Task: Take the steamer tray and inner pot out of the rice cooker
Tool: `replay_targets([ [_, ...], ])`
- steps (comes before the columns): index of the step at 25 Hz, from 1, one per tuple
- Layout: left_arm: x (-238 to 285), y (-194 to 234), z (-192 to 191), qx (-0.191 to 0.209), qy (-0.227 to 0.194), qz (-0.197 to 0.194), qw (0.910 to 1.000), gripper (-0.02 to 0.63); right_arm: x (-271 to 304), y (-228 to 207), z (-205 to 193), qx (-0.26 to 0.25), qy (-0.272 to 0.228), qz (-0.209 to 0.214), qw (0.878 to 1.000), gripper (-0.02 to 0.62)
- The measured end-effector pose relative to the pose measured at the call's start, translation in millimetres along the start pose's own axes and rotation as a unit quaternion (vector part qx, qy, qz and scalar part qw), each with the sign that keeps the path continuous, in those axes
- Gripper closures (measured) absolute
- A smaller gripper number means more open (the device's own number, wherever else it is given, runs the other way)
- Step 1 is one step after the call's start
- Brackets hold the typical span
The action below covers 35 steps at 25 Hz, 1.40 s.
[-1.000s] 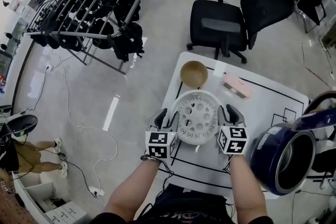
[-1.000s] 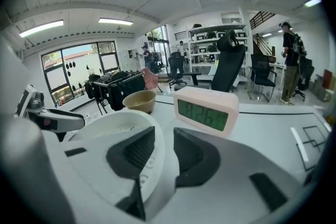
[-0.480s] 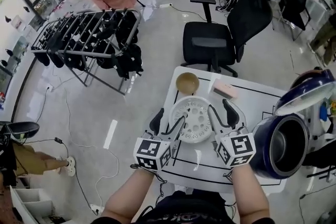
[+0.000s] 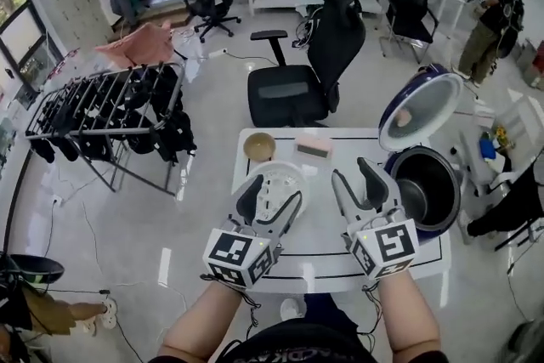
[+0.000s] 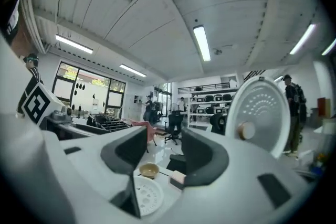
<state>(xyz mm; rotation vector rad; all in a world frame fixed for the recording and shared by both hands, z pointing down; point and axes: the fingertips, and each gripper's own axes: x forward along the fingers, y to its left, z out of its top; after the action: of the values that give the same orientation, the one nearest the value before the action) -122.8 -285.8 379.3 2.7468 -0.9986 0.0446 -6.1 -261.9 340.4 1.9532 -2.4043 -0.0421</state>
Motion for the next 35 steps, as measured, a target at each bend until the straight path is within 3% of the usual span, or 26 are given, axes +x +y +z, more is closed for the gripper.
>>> replay_targets([
  [10,15,-124,5,0.022,0.0,-0.134,0.9907,0.272,-124,-58,13,-0.022,0.003,-0.134,0.991,0.407],
  [17,45,-188,-2,0.029,0.022,-0.186,0.9818,0.272,-190,-126,4,-0.005,0.028,-0.221,0.975,0.407],
  [26,97,-229,-30,0.026,0.055,-0.167,0.984,0.272,-229,-213,-44,0.026,0.094,-0.255,0.962,0.407],
  [35,139,-239,-66,0.022,0.1,-0.11,0.9887,0.272,-221,-271,-97,0.054,0.162,-0.226,0.959,0.407],
])
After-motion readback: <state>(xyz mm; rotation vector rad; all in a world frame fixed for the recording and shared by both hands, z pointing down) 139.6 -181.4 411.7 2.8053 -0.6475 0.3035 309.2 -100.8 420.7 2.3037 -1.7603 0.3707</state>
